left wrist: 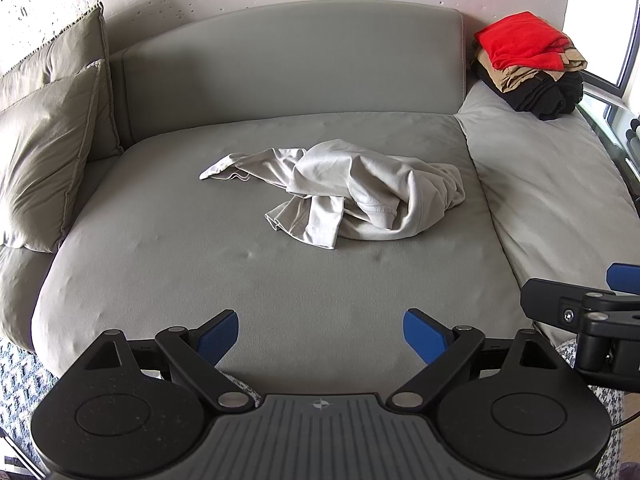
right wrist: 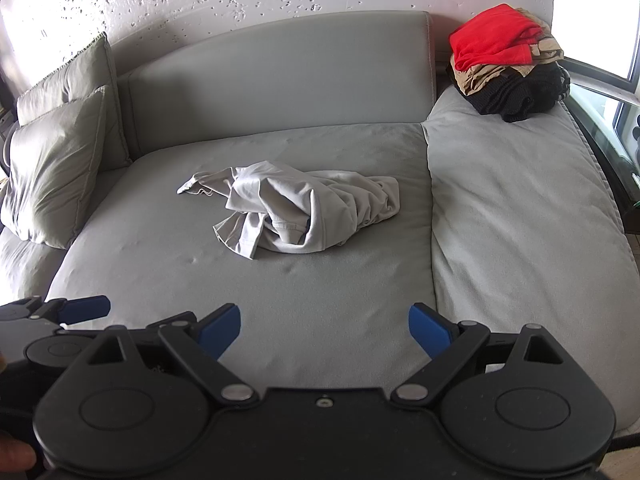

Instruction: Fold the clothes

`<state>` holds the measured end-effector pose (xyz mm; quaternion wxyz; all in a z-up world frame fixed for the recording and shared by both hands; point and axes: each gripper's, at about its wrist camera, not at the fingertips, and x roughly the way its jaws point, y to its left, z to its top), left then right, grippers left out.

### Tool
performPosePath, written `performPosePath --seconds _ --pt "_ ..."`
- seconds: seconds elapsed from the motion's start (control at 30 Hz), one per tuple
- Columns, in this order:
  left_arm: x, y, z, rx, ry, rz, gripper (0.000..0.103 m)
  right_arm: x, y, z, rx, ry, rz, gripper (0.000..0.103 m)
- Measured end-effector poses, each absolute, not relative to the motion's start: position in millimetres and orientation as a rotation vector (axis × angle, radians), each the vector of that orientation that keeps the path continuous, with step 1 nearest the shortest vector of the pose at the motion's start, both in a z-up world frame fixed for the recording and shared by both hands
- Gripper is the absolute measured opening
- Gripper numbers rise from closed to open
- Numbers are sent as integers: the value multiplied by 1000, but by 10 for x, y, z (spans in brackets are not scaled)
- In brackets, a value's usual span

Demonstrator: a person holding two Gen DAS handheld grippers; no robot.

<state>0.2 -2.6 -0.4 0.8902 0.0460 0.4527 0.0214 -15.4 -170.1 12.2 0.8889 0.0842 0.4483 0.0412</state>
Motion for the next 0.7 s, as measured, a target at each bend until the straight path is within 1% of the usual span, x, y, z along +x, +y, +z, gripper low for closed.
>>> performPosePath --seconds 0.4,0.53,0.7 --pt "12 -23 -11 95 944 43 91 -139 -1702 105 178 935 80 92" --pt "48 6 -41 87 947 36 92 -122 -1706 70 182 934 66 96" --pt "160 138 -65 85 915 48 92 -44 -1736 4 196 938 50 96"
